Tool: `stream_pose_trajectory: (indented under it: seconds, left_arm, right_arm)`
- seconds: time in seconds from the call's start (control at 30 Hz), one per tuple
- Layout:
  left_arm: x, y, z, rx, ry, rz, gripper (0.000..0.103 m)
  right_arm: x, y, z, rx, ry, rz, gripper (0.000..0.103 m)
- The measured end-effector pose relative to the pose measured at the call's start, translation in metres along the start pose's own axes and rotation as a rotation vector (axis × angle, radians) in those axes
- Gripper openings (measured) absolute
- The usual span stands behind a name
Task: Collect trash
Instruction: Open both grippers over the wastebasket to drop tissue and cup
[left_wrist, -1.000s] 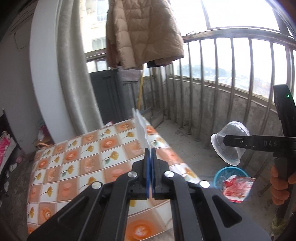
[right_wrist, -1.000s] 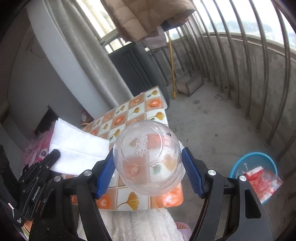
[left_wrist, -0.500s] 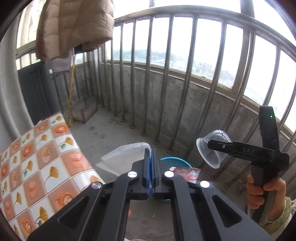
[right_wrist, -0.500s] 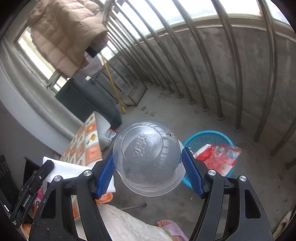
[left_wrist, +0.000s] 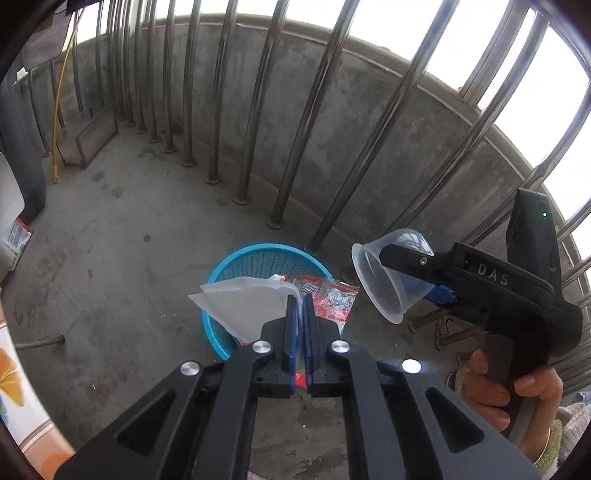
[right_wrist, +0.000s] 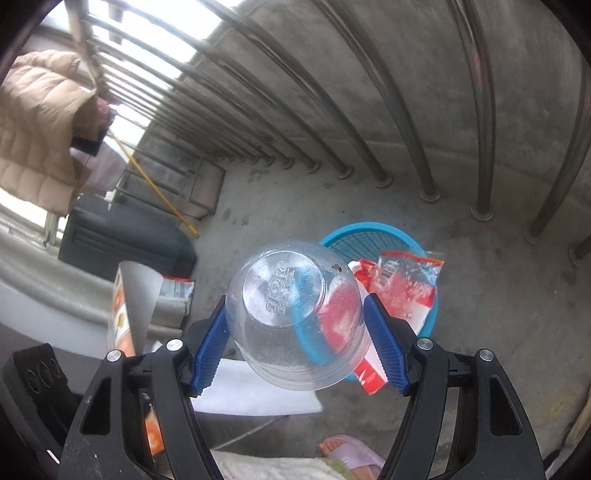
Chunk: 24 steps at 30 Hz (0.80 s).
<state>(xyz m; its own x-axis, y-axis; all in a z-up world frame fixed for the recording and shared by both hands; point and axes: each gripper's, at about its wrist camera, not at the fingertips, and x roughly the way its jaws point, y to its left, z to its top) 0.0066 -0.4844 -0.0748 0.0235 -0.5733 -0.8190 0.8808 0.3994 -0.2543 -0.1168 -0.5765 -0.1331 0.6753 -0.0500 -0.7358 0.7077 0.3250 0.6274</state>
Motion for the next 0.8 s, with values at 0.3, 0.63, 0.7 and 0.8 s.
stream_pose_trajectory:
  seconds: [0.3,0.63,0.7,0.8]
  left_arm:
    - [0.057,0.034,-0.005,-0.160,0.099,0.009,0.057]
    - [-0.016,0.050,-0.006,-0.162,-0.055,0.034,0.066]
    - [-0.040,0.051,-0.008,-0.148,-0.095,0.038,0.069]
    - [-0.084,0.050,-0.015,-0.119,-0.172,0.055,0.077]
  right_arm:
    - [0.077,-0.047,-0.014,0.142,0.153,-0.100,0.077]
    - [0.031,-0.032,-0.022,0.085,0.051,-0.084,0.078]
    - [0.017,-0.016,-0.022,0.031,0.008,-0.079,0.078]
    - [-0.006,0.014,-0.028,-0.071,-0.055,-0.066,0.079]
